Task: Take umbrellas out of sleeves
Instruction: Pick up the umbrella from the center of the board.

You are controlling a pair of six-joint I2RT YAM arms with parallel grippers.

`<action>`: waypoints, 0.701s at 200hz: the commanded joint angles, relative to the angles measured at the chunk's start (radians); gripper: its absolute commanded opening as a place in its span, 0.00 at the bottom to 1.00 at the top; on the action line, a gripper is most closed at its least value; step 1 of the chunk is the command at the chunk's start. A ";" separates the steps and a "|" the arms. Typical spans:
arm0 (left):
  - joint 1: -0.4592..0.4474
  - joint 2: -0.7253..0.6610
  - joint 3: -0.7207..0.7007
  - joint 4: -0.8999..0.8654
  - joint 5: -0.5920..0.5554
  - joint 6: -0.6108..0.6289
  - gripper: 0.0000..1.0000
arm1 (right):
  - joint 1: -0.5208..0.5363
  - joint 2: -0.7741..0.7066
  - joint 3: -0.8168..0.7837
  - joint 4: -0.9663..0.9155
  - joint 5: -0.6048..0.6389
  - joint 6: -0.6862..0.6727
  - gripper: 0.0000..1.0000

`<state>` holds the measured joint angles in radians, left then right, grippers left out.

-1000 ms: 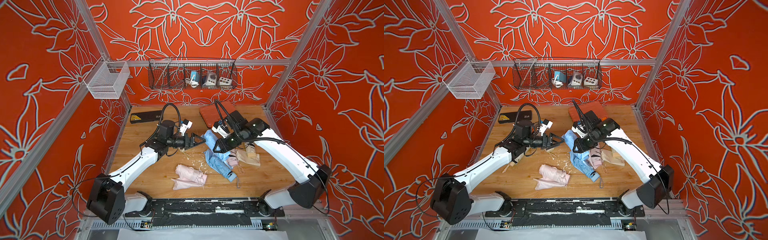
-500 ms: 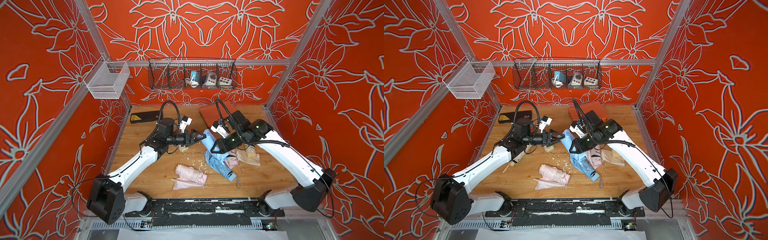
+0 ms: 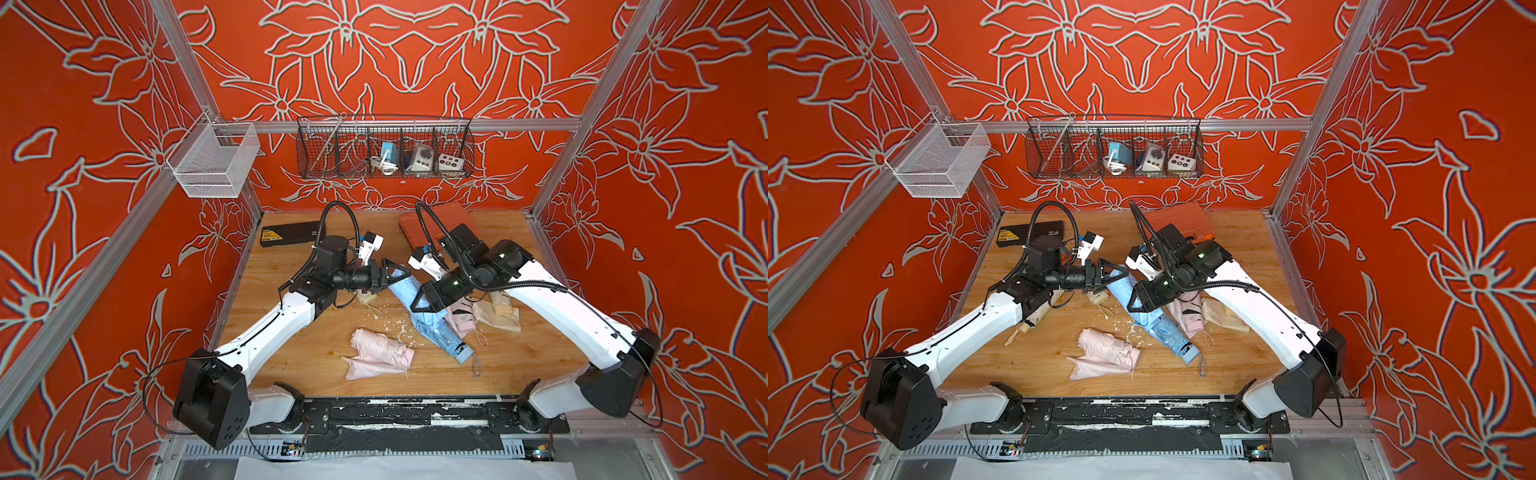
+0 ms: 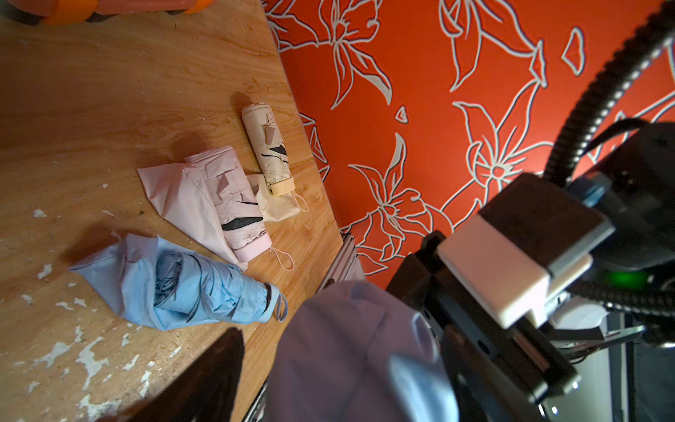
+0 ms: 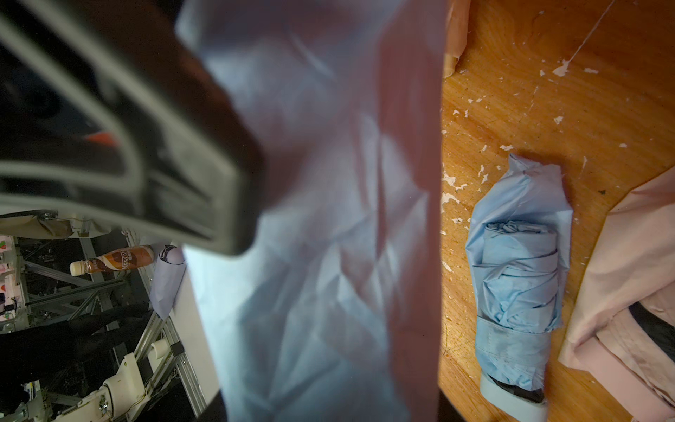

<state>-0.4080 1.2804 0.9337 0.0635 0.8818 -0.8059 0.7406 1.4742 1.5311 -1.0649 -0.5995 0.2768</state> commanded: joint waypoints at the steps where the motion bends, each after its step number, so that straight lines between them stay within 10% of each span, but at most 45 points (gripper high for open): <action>1: -0.008 -0.024 -0.005 0.002 0.008 0.007 0.76 | 0.009 0.018 0.063 0.012 -0.015 -0.013 0.40; 140: -0.005 0.023 -0.022 0.070 0.027 -0.046 0.25 | 0.009 0.054 0.089 -0.037 0.053 -0.026 0.52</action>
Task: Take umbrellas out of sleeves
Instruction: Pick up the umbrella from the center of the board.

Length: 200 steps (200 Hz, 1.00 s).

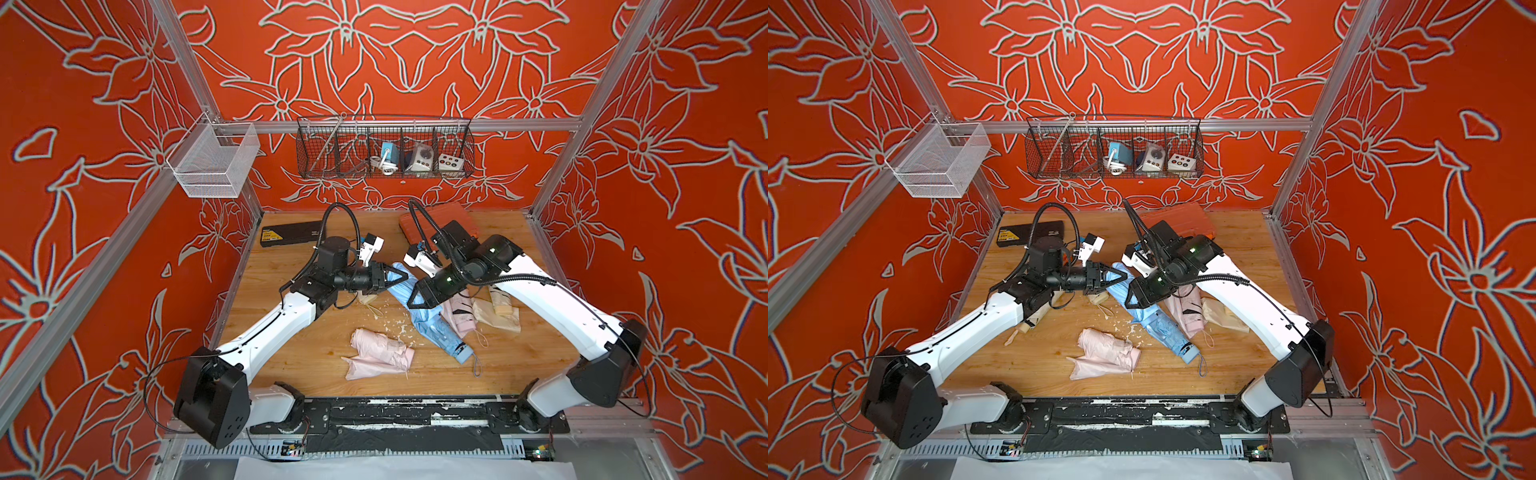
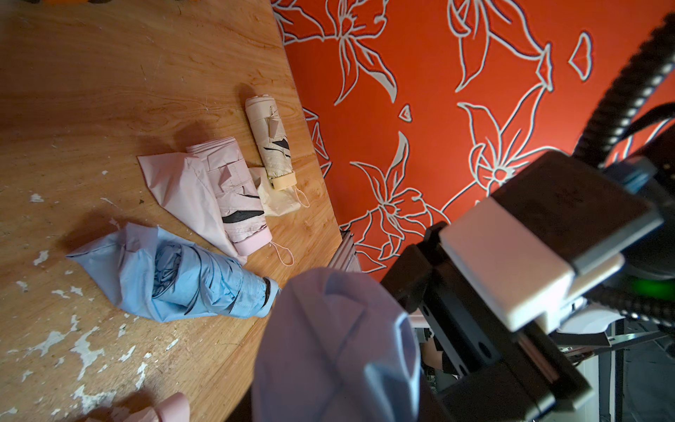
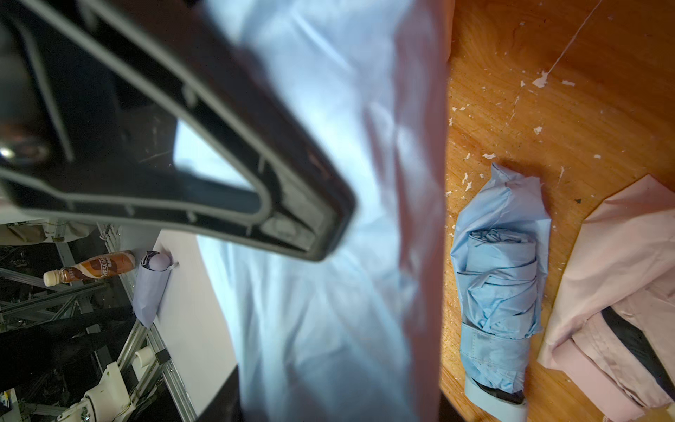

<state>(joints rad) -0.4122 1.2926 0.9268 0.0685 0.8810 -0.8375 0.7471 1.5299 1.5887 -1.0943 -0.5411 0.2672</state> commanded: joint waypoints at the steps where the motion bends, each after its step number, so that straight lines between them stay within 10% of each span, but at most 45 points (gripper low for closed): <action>1: -0.001 0.013 -0.015 0.067 0.028 -0.016 0.25 | 0.003 -0.002 0.031 -0.007 -0.005 -0.016 0.53; 68: 0.044 0.048 -0.013 0.121 0.021 -0.106 0.19 | -0.082 -0.080 0.043 0.000 -0.026 0.057 0.73; 133: 0.091 0.112 -0.032 0.375 0.028 -0.346 0.18 | -0.361 -0.311 -0.265 0.266 -0.244 0.419 0.72; 200: 0.098 0.155 -0.063 0.641 0.025 -0.551 0.18 | -0.382 -0.425 -0.559 0.713 -0.426 0.797 0.62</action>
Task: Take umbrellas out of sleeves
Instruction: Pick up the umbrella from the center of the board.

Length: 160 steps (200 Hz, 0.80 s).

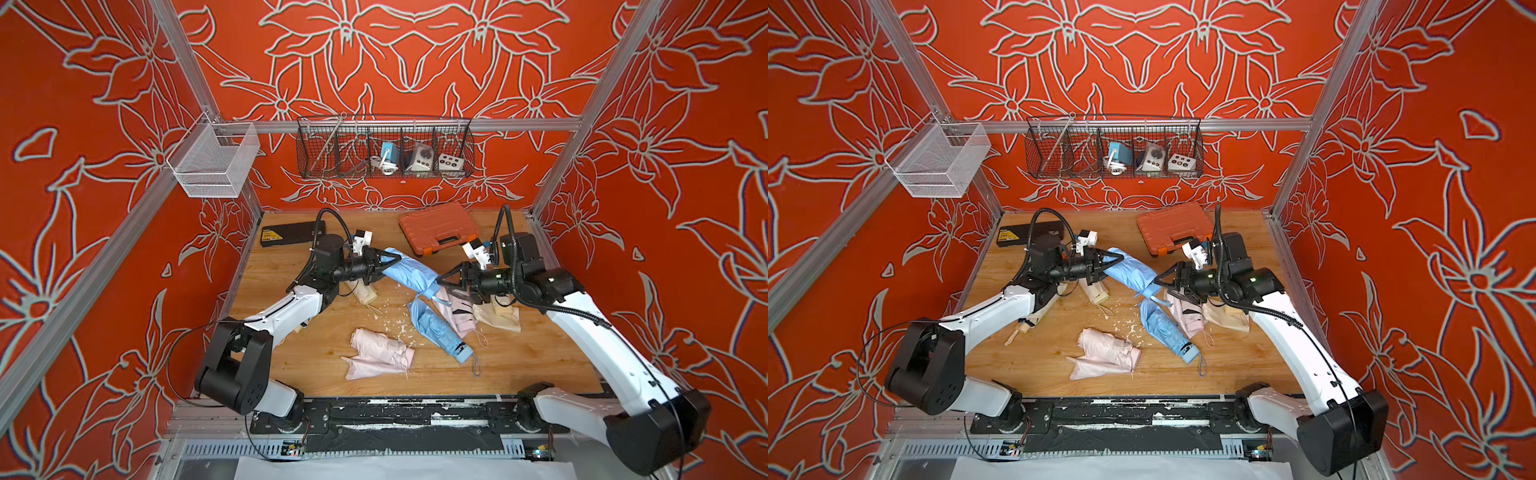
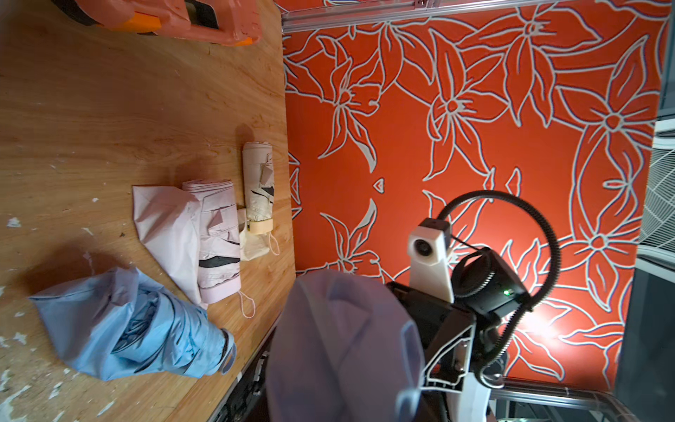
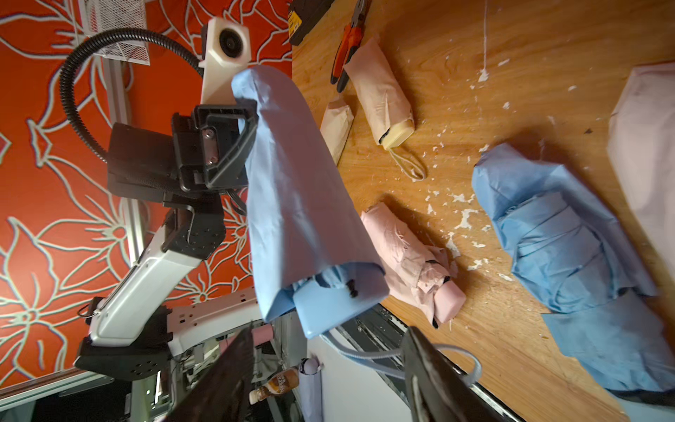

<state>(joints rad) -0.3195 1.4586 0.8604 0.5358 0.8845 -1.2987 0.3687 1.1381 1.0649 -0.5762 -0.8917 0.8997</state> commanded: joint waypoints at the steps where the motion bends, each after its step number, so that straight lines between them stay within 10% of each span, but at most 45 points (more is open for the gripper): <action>1: 0.005 -0.012 0.003 0.175 0.021 -0.091 0.18 | -0.004 -0.034 -0.037 0.197 -0.075 0.166 0.62; 160: 0.007 -0.019 -0.037 0.276 0.019 -0.152 0.18 | -0.013 -0.008 -0.115 0.431 -0.080 0.322 0.52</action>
<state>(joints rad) -0.3138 1.4586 0.8169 0.7208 0.8837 -1.4296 0.3637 1.1267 0.9646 -0.2470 -0.9482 1.1694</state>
